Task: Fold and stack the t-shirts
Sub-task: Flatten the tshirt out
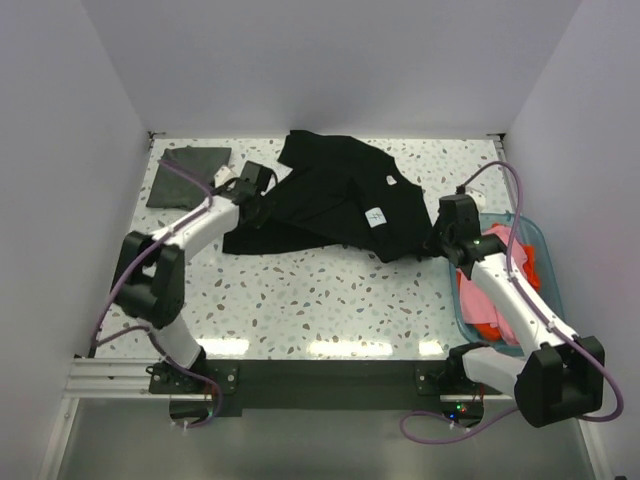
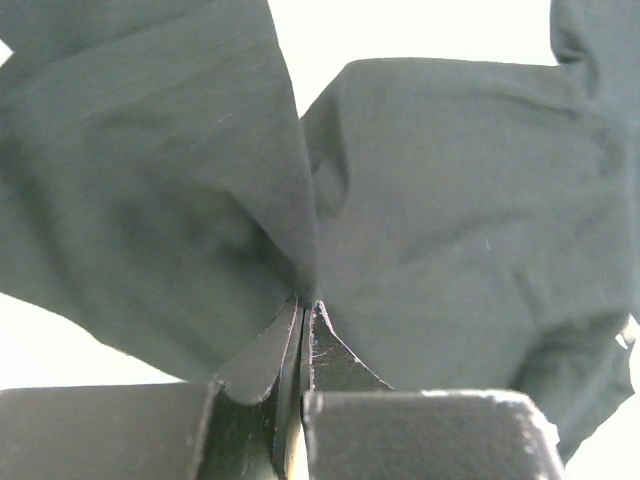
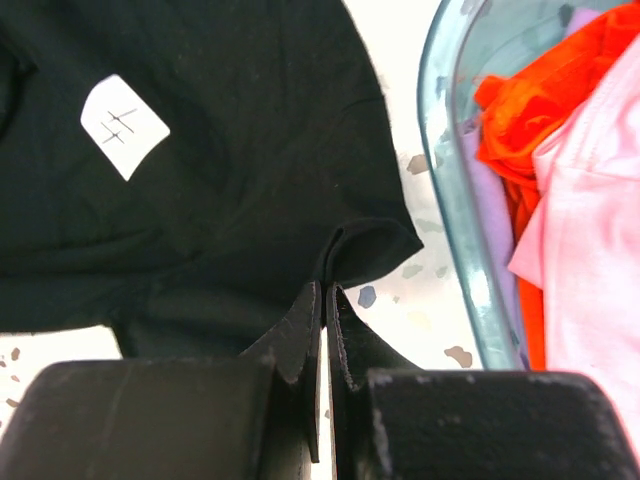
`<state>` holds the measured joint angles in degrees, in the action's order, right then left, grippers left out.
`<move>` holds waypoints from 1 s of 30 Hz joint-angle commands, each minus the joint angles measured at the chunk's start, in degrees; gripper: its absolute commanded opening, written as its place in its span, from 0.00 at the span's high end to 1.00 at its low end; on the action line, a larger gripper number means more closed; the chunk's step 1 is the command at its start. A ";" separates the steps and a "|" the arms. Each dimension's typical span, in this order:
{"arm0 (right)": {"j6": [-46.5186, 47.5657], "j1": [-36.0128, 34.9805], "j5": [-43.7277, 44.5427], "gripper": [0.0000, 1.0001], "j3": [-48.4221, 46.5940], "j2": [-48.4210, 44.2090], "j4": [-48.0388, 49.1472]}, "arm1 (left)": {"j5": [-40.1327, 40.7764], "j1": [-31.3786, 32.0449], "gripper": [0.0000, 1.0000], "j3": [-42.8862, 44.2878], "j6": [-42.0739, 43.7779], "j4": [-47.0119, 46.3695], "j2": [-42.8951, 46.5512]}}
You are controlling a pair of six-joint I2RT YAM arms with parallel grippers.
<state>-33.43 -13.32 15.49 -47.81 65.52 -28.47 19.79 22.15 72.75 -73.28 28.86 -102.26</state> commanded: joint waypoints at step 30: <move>-0.67 2.51 -7.05 1.00 -2.64 0.31 1.49 | 7.90 5.71 0.43 -40.31 -8.55 15.26 46.71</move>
<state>-33.89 -11.11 9.23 -49.28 66.61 -28.67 24.73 27.83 31.94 -78.96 39.70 -56.03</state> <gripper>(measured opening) 0.014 0.564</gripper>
